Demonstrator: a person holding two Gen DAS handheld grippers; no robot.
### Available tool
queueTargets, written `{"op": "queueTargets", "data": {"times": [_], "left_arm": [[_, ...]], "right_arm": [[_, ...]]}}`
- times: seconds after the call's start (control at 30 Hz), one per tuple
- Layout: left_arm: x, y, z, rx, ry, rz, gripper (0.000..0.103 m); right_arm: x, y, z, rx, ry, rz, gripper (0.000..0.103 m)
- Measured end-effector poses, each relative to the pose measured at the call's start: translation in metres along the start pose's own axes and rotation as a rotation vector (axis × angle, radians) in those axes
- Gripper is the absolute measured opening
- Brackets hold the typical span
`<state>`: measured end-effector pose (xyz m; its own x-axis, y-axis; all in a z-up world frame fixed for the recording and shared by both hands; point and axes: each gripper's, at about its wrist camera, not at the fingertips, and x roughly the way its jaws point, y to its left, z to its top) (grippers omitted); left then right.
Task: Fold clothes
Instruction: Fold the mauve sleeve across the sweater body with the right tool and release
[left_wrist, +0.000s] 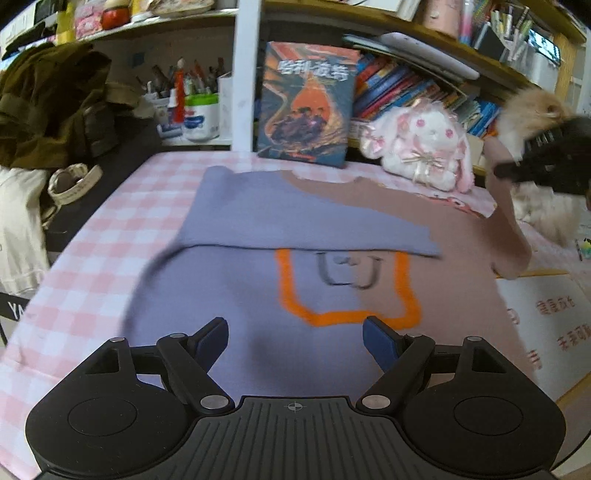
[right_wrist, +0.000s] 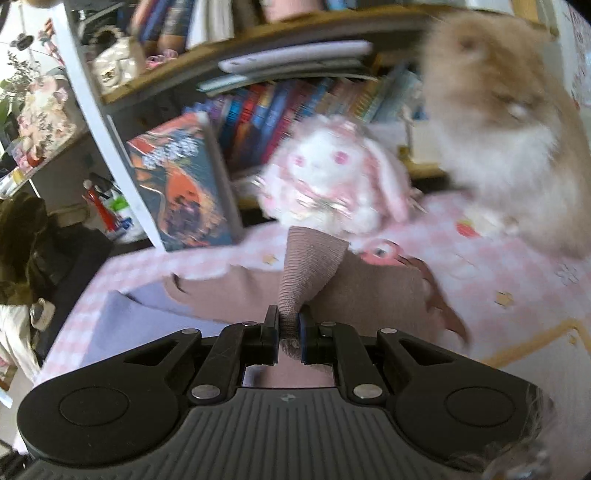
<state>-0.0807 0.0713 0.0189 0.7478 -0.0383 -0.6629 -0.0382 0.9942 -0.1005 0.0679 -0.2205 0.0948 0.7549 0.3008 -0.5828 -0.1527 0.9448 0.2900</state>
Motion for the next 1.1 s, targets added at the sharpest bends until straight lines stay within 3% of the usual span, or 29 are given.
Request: {"op": "queueTargets", "data": {"times": [0.3,0.47,1.03,1.1], "left_arm": [[-0.013,0.059,0.003,0.026,-0.012,-0.019,0.082],[-0.017,0.08,0.002,0.018,-0.014,-0.005,0.082],[-0.018,0.101,-0.004,-0.014,0.009,0.017,0.082],[-0.019,0.101,-0.004,-0.016,0.005,0.019,0.082]], "right_arm": [[0.048,0.113,0.005,-0.055,-0.017,0.039,0.009],[0.074,0.15,-0.001,-0.097,0.012,0.048,0.009],[0.12,0.189,-0.018,-0.151,0.103,0.05,0.01],[0.123,0.19,-0.019,-0.15,0.116,0.068,0.019]]}}
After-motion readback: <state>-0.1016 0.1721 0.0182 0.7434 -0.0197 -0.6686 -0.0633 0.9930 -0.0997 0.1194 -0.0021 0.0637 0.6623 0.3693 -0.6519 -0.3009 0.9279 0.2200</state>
